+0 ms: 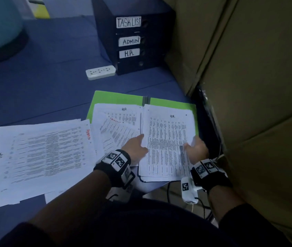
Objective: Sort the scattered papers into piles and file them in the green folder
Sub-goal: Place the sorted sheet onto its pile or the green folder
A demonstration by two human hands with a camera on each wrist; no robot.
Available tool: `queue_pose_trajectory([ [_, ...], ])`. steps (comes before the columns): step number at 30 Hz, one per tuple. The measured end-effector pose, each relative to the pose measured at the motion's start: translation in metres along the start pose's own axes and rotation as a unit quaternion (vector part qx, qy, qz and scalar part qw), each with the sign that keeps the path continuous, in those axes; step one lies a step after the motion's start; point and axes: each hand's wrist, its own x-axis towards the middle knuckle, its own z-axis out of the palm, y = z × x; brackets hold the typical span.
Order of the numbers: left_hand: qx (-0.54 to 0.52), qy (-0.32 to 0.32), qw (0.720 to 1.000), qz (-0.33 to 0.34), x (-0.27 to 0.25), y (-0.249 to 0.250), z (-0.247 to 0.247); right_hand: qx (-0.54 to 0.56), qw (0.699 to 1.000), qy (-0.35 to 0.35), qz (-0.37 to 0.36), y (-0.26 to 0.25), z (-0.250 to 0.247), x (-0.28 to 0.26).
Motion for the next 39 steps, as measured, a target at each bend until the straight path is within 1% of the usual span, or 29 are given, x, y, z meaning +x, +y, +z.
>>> queue_pose_trajectory([
  [1,0.013,0.004,1.0,0.008,0.001,-0.002,-0.002,-0.007,1.0,0.013,-0.005,-0.001,-0.001,0.0],
  [2,0.002,0.012,1.0,0.013,-0.001,-0.005,-0.004,-0.002,1.0,0.029,-0.008,-0.004,-0.003,-0.001],
  [4,-0.071,0.042,0.996,0.02,-0.007,-0.011,-0.016,0.021,0.998,0.047,-0.026,-0.015,-0.006,-0.005],
  [5,-0.108,0.067,0.992,0.026,-0.013,-0.015,-0.024,0.036,0.998,0.037,-0.045,-0.022,-0.006,-0.007],
  [7,-0.147,0.122,0.981,0.036,-0.028,-0.026,-0.045,0.072,0.994,-0.02,-0.086,-0.042,-0.002,-0.015],
  [9,-0.132,0.178,0.975,0.036,-0.042,-0.049,-0.069,0.083,0.985,-0.086,-0.121,-0.067,0.01,-0.025],
  [11,-0.116,0.23,0.966,0.014,-0.059,-0.078,-0.094,0.072,0.975,-0.14,-0.157,-0.096,0.031,-0.039],
  [14,-0.088,0.29,0.952,-0.046,-0.086,-0.128,-0.125,0.061,0.956,-0.217,-0.189,-0.137,0.07,-0.067],
  [17,-0.077,0.312,0.942,-0.1,-0.111,-0.174,-0.146,0.028,0.938,-0.279,-0.206,-0.17,0.113,-0.096],
  [18,-0.079,0.309,0.94,-0.119,-0.118,-0.188,-0.15,0.007,0.933,-0.297,-0.206,-0.178,0.128,-0.105],
  [20,-0.074,0.279,0.947,-0.143,-0.131,-0.214,-0.155,-0.057,0.926,-0.313,-0.203,-0.19,0.156,-0.121],
  [21,-0.062,0.258,0.953,-0.146,-0.136,-0.226,-0.157,-0.089,0.926,-0.311,-0.194,-0.195,0.168,-0.129],
  [23,-0.036,0.218,0.965,-0.141,-0.145,-0.246,-0.159,-0.13,0.938,-0.284,-0.148,-0.205,0.188,-0.142],
  [25,-0.031,0.197,0.972,-0.126,-0.148,-0.255,-0.16,-0.132,0.951,-0.261,-0.103,-0.212,0.196,-0.15],
  [27,-0.032,0.191,0.974,-0.116,-0.153,-0.266,-0.167,-0.111,0.959,-0.248,-0.083,-0.217,0.202,-0.16],
  [29,-0.042,0.191,0.976,-0.098,-0.155,-0.274,-0.175,-0.091,0.965,-0.225,-0.102,-0.221,0.197,-0.167],
  [33,-0.067,0.204,0.975,-0.064,-0.157,-0.282,-0.188,-0.033,0.971,-0.162,-0.174,-0.227,0.17,-0.179],
  [34,-0.067,0.209,0.974,-0.059,-0.157,-0.282,-0.192,-0.038,0.971,-0.139,-0.193,-0.229,0.162,-0.179],
  [36,-0.071,0.223,0.971,-0.047,-0.154,-0.278,-0.202,-0.094,0.968,-0.087,-0.217,-0.231,0.152,-0.176],
  [38,-0.083,0.231,0.969,-0.035,-0.15,-0.271,-0.21,-0.139,0.966,-0.051,-0.214,-0.233,0.145,-0.168],
  [39,-0.09,0.232,0.968,-0.026,-0.148,-0.267,-0.213,-0.135,0.967,-0.046,-0.213,-0.233,0.142,-0.165],
])
